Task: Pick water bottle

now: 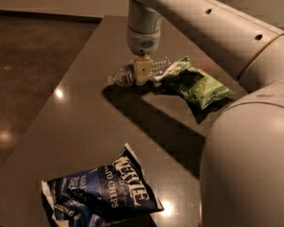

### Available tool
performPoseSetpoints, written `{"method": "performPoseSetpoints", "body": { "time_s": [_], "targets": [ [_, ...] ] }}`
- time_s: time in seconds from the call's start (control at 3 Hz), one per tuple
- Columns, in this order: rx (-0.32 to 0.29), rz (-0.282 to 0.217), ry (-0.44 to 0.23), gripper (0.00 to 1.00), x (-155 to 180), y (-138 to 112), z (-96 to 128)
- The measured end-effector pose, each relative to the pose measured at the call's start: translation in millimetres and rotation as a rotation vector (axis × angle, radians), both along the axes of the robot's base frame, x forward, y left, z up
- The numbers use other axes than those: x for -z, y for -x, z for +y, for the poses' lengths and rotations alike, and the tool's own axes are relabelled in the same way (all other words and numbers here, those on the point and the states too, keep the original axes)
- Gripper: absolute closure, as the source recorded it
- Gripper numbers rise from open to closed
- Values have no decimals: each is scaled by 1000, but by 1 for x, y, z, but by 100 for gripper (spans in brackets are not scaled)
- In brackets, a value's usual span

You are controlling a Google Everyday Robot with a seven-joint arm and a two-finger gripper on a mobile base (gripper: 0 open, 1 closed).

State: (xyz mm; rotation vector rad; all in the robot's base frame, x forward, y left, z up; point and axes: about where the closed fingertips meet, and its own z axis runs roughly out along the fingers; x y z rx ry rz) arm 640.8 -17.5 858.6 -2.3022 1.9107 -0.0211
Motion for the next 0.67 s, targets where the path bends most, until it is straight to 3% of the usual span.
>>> {"method": "performPoseSetpoints", "body": {
  "time_s": [0.33,0.67],
  "targets": [
    [-39,-15,-24,85,-19,-1,9],
    [-101,-45,-69,100,-53,1,23]
  ]
}}
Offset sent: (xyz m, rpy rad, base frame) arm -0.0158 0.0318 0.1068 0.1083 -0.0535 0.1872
